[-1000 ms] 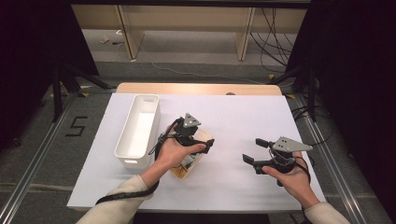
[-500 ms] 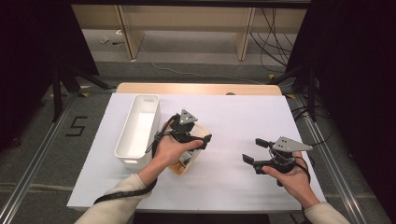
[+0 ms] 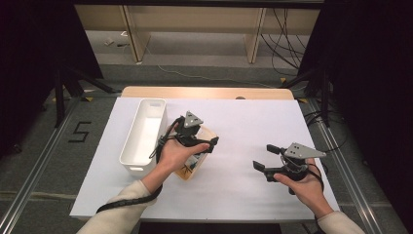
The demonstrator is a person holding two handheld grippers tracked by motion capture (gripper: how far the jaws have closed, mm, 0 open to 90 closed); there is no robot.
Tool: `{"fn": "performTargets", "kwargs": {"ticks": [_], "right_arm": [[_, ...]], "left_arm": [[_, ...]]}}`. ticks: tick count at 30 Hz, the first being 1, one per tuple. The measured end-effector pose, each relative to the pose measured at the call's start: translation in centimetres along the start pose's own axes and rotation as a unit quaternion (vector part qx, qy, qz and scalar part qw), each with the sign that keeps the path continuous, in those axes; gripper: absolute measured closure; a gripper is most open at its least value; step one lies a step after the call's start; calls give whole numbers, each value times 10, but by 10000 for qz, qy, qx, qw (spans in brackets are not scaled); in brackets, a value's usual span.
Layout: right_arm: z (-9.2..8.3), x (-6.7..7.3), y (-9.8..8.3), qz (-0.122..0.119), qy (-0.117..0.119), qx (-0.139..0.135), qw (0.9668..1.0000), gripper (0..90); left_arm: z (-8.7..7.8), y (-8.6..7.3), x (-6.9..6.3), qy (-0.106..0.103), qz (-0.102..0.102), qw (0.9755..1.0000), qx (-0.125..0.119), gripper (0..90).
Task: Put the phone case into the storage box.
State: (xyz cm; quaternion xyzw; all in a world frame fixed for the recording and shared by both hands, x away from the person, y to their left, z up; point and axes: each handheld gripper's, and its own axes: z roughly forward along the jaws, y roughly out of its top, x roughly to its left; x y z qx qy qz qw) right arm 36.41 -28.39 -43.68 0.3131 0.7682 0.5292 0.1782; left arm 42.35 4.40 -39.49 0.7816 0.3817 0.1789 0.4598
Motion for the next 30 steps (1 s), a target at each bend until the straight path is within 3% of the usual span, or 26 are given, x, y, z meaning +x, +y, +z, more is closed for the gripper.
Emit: {"fn": "performTargets", "kwargs": {"ticks": [30], "right_arm": [[1, 0, -1, 26, -29, 20, 10000, 168]], "left_arm": [[-10, 18, 15, 204, -102, 9993, -302, 117]]}}
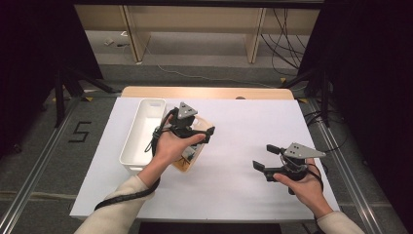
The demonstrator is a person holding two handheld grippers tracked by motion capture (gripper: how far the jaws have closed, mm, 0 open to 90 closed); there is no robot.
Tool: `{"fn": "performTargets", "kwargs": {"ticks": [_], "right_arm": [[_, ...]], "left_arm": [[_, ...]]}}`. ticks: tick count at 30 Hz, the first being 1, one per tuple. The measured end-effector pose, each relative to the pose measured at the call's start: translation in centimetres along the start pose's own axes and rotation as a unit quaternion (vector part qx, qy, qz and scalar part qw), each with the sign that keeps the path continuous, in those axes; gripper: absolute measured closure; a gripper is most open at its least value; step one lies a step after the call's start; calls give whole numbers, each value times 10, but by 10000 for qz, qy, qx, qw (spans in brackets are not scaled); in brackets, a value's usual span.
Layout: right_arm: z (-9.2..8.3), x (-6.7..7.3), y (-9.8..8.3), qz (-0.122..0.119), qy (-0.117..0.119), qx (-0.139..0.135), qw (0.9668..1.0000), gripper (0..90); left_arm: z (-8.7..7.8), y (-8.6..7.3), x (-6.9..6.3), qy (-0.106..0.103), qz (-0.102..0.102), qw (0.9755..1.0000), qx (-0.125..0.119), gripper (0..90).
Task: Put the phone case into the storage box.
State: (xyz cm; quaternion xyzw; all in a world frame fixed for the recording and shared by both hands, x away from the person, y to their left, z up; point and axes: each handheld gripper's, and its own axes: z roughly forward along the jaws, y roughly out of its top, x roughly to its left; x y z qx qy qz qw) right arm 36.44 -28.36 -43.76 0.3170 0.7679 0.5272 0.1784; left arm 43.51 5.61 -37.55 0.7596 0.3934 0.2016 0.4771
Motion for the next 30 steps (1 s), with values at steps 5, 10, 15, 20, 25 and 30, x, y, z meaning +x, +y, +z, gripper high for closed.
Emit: {"fn": "performTargets", "kwargs": {"ticks": [5, 10, 15, 20, 25, 30], "right_arm": [[0, 0, 0, 8, 13, -13, 10000, 168], [0, 0, 0, 9, 14, -10, 10000, 168], [0, -1, -1, 9, 5, -2, 10000, 168], [1, -1, -1, 8, 5, -4, 10000, 168], [0, -1, -1, 8, 3, -2, 10000, 168], [0, -1, -1, 10, 10, -8, 10000, 168]], "left_arm": [[0, 3, 4, 53, -27, 10000, -41, 117], [-1, 6, 7, 111, -54, 9999, -120, 117], [1, 9, 11, 92, 92, 9997, -199, 117], [1, 11, 12, 134, 52, 9997, -213, 117], [1, 14, 14, 158, -61, 9995, -251, 117], [0, 16, 16, 238, -90, 9993, -282, 117]]}}
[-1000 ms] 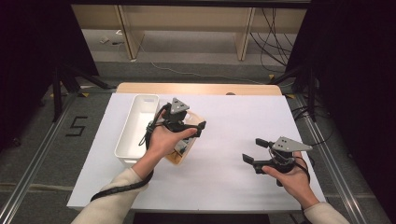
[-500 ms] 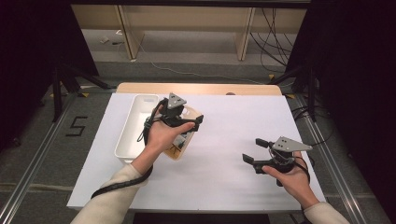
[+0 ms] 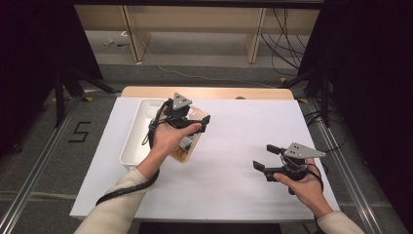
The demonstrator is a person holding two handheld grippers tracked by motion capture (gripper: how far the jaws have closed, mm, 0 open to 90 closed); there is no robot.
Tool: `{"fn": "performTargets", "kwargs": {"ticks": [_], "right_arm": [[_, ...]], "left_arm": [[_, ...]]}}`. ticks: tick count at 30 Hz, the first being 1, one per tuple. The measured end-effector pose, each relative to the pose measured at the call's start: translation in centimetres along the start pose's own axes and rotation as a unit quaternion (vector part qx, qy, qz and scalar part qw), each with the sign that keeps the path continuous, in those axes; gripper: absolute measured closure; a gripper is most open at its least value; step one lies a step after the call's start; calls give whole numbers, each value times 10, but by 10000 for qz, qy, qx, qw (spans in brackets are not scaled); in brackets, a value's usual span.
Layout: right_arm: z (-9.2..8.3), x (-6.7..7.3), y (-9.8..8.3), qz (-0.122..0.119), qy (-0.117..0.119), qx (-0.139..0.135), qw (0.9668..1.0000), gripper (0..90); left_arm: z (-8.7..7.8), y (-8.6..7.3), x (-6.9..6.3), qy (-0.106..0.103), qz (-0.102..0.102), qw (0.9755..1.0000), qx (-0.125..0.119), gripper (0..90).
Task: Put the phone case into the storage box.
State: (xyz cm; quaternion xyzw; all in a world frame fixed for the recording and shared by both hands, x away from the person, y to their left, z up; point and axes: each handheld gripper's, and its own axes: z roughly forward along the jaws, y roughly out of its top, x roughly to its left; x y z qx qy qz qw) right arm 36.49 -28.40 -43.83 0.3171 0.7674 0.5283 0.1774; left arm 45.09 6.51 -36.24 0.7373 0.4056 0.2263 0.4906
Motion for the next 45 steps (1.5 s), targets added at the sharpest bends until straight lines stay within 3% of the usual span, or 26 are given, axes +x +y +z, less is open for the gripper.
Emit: {"fn": "performTargets", "kwargs": {"ticks": [45], "right_arm": [[-1, 0, 1, -21, -14, 0, 10000, 168]], "left_arm": [[-28, 17, 29, 523, -136, 9977, -412, 117]]}}
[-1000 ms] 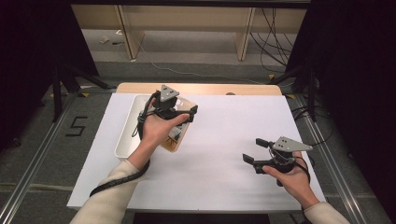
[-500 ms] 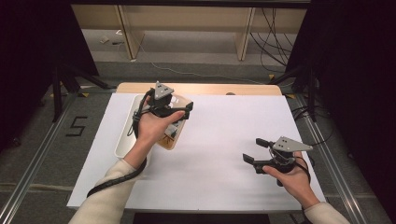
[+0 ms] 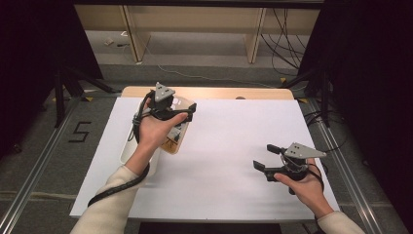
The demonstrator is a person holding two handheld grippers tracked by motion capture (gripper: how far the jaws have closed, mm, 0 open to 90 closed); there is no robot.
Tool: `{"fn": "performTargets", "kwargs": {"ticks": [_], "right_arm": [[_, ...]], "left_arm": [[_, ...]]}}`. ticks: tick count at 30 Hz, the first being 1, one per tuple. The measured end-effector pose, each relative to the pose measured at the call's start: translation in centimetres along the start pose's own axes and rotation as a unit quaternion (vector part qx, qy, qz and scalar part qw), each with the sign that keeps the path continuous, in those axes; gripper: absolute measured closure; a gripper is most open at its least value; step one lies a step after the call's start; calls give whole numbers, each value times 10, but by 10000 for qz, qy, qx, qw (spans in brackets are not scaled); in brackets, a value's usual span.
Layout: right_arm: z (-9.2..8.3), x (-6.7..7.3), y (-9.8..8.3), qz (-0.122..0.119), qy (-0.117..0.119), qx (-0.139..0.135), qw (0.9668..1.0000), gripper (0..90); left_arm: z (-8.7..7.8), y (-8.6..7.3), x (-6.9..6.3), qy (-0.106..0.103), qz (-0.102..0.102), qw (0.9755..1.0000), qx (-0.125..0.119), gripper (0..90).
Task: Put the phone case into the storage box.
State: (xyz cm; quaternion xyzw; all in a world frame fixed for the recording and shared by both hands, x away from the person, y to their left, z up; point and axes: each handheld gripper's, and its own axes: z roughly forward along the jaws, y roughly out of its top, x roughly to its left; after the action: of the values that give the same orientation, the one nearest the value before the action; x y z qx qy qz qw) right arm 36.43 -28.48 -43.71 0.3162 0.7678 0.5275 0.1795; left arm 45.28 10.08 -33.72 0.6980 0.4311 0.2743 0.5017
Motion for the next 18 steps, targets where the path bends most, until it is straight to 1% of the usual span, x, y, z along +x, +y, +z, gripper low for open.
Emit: {"fn": "performTargets", "kwargs": {"ticks": [18], "right_arm": [[0, 0, 0, -2, 4, 1, 10000, 168]], "left_arm": [[-6, 3, 13, 193, -38, 9998, -68, 117]]}}
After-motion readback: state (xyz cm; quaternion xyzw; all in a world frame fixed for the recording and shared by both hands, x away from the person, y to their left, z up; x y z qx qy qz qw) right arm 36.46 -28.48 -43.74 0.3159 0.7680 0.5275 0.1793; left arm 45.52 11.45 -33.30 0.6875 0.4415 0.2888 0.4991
